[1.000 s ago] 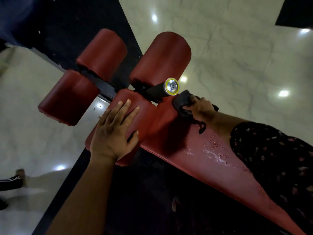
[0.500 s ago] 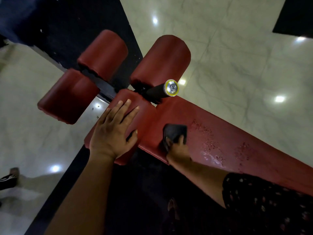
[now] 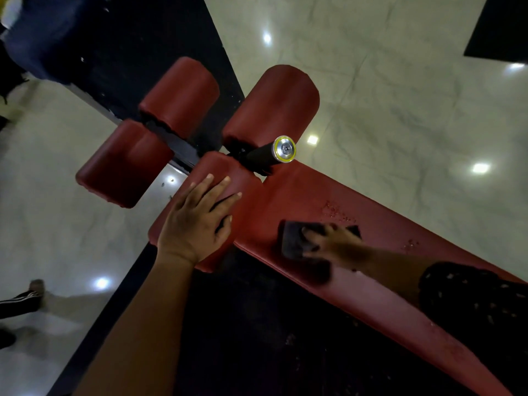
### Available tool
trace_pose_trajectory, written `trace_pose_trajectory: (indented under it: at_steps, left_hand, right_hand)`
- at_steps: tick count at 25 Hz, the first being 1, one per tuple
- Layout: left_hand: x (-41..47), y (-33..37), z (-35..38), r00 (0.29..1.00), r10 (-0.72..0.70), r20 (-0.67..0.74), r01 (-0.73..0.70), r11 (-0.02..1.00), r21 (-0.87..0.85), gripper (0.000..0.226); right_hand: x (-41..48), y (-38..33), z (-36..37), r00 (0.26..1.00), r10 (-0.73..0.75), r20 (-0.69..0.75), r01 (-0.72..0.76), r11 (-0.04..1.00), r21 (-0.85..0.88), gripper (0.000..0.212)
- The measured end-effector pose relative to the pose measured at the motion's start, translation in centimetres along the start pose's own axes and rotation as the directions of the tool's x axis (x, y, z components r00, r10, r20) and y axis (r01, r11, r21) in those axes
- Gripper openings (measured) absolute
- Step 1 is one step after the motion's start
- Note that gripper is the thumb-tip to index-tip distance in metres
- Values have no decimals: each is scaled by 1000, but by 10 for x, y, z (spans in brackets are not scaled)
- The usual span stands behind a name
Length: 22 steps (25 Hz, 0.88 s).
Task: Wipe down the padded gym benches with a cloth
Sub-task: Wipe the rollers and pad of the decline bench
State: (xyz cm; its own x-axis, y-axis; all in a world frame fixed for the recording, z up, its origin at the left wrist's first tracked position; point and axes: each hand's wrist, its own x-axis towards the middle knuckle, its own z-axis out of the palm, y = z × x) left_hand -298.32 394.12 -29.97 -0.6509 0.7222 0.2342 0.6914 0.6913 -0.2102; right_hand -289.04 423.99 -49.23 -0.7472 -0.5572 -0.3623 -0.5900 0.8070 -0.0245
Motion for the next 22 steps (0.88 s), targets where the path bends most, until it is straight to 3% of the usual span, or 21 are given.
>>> trace_pose_trajectory:
  at_steps: [3,7,9,11,13,15,17,18,20,22]
  left_hand:
    - [-1,1,0,1000,4,-20,-4,1000,-2,44]
    - [0,-1,0,999,16,-33,-16,1000,10,43]
    - [-1,0,0,1000,3,-31,-3,1000,1,42]
    - [-2,0,0,999,-11,-31,11,1000,-12,42]
    - [-2,0,2,999,-20,-34,19,999,-33,42]
    - [-2,0,2,999,-26,-39,24,998,-50,42]
    - [-1,-2,2,999,-33,-38,31,998,-53,42]
    - [-1,-2,2,999,-38,-30,36,998,-54,43]
    - [-1,-1,1,999,-45,-8,45,997,-59,44]
    - [-1,0,1,999,-40,-3,39,998,-55,45]
  right_hand:
    - [4,72,-17,928,368,54,-365,929,-57,51]
    - [18,107,-17,818,556,147,-574,805,151,51]
    - [28,95,-5,708,677,202,-690,601,404,55]
    - [33,73,7,597,763,246,-688,330,647,58]
    - [34,49,5,541,792,281,-660,194,725,62]
    - [32,15,-1,557,774,301,-679,215,702,67]
    - [29,-28,-8,638,698,325,-670,295,682,73]
    - [30,-53,-9,728,611,309,-642,453,618,72]
    - [29,-102,-1,806,496,323,-592,660,463,63]
    - [17,-139,8,823,475,313,-568,670,478,63]
